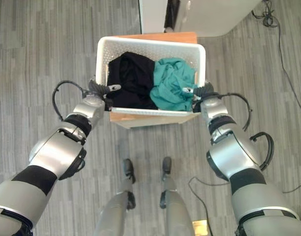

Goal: Grab the laundry basket,head to the washer,open it,put in the laundry and shut it.

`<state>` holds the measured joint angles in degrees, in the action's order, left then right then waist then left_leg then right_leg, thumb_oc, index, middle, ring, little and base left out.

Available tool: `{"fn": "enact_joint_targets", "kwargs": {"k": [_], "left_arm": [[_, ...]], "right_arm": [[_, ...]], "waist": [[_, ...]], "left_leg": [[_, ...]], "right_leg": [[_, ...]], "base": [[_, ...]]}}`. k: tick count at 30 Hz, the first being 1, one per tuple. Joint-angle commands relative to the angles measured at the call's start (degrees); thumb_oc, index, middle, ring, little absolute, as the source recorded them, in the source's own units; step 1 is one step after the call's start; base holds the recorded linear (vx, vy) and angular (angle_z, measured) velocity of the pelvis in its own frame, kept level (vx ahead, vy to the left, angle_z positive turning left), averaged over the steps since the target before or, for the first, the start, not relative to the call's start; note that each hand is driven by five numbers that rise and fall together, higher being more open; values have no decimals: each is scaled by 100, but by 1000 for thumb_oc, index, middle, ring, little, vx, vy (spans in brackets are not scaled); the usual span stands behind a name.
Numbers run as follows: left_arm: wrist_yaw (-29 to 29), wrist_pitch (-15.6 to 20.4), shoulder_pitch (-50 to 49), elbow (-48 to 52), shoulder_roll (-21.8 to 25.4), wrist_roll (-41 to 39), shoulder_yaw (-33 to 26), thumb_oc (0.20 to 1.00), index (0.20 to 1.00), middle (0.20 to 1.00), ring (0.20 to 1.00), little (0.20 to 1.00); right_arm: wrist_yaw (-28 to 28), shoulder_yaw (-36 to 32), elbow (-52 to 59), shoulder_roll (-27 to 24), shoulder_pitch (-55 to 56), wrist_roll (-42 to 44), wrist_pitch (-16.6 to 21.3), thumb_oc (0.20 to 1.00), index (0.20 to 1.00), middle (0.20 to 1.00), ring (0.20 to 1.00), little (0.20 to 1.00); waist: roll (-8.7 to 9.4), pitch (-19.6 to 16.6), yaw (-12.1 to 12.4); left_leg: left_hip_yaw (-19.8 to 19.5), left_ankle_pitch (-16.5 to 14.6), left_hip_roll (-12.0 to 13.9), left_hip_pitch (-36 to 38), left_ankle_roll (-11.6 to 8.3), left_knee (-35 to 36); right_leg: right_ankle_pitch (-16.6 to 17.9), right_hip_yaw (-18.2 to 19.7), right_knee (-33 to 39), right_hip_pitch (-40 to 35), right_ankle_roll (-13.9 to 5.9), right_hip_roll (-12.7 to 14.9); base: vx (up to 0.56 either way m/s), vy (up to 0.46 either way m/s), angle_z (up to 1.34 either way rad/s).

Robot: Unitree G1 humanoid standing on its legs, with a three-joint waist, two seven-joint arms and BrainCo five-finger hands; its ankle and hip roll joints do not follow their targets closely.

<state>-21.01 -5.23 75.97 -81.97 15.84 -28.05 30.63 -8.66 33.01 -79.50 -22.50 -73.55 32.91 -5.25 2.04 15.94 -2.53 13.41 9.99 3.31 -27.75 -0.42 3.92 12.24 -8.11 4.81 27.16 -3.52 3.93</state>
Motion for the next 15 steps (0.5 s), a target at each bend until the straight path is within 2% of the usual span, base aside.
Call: {"fn": "enact_joint_targets", "kwargs": {"k": [1, 15], "left_arm": [[47, 217, 1160, -244, 142, 248, 235, 1000, 1000, 1000, 1000, 1000], [40, 365, 1701, -62, 324, 37, 404, 1000, 1000, 1000, 1000, 1000]], "right_arm": [[23, 205, -217, -94, -1084, -20, 238, 1000, 1000, 1000, 1000, 1000], [-72, 361, -279, 224, -1464, -6, 335, 1000, 1000, 1000, 1000, 1000]], "waist": [[-162, 457, 138], [-149, 627, 200]], "left_leg": [[-477, 245, 253, -76, -487, 108], [-524, 303, 237, -527, -457, 108]], "right_leg": [[76, -187, 19, -458, -448, 253], [196, -109, 19, -49, -483, 251]], "base": [[0, 0, 0], [0, 12, -1]]}}
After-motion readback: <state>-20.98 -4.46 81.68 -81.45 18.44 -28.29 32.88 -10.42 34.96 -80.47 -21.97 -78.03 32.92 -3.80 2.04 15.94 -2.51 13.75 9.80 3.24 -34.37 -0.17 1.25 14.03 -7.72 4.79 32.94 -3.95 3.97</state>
